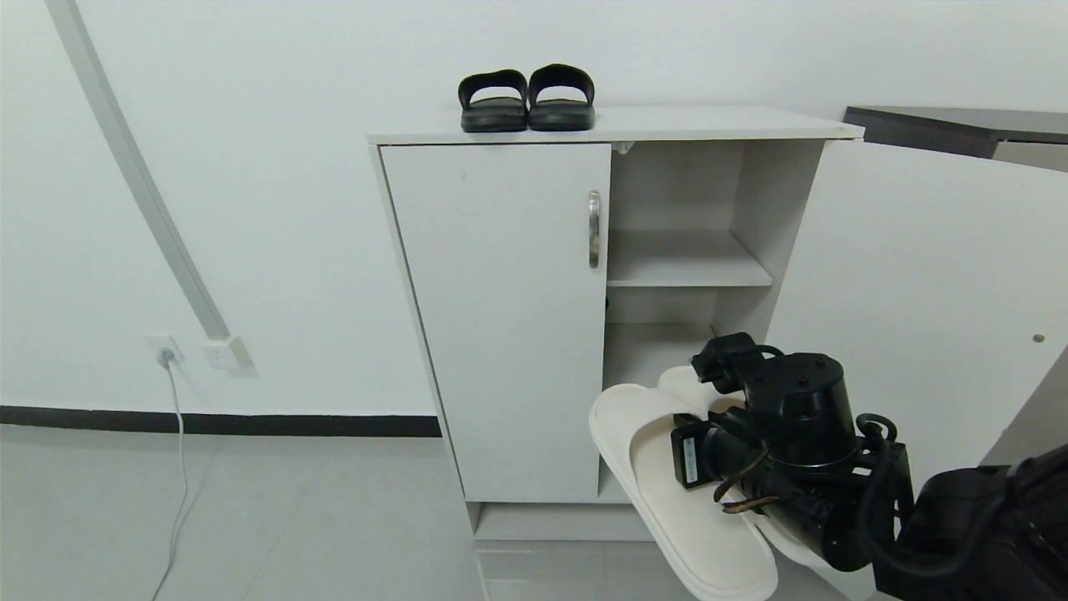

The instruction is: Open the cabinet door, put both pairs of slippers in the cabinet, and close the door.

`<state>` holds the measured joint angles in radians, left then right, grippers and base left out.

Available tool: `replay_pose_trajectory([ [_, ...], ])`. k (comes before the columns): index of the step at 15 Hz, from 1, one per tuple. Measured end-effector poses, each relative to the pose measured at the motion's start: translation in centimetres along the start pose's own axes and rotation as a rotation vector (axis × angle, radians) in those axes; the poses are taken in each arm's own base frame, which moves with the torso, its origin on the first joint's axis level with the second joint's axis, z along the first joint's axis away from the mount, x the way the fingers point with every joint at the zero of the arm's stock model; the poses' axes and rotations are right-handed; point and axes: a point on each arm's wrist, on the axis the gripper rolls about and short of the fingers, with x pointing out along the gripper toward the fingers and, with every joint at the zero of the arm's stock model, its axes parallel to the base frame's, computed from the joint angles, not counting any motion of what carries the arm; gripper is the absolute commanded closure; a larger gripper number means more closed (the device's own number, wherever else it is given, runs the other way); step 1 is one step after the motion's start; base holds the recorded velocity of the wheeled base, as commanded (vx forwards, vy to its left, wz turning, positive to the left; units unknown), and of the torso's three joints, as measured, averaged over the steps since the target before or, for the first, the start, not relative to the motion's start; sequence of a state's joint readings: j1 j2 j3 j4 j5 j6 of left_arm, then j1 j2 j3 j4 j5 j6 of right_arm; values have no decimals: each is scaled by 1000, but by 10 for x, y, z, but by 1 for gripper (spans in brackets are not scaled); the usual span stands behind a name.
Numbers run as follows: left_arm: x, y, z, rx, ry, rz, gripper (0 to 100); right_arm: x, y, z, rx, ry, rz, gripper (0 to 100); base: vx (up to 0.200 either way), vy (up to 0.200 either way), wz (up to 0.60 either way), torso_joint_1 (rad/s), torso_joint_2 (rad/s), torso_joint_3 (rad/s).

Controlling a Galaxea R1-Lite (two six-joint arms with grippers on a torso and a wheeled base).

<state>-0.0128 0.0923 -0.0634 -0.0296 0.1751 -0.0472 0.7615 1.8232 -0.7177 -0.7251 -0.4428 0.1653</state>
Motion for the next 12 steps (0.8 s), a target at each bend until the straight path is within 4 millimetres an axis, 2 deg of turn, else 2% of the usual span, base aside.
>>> replay_pose_trajectory([
  [3, -2, -1, -19, 59, 13, -85, 100, 0, 0, -1, -2, 3, -1, 100, 0, 0, 0, 0, 0, 0],
  [6, -4, -4, -22, 113, 5, -201, 100, -2, 3, -3, -11, 7, 10, 100, 0, 0, 0, 0, 0, 0],
  [9, -4, -3, -23, 59, 9, -198, 100, -3, 6, -6, -18, 14, 19, 100, 0, 0, 0, 0, 0, 0],
  [12, -4, -3, -23, 78, 4, -188, 100, 1, 14, -7, 14, -44, 40, 100, 0, 0, 0, 0, 0, 0],
])
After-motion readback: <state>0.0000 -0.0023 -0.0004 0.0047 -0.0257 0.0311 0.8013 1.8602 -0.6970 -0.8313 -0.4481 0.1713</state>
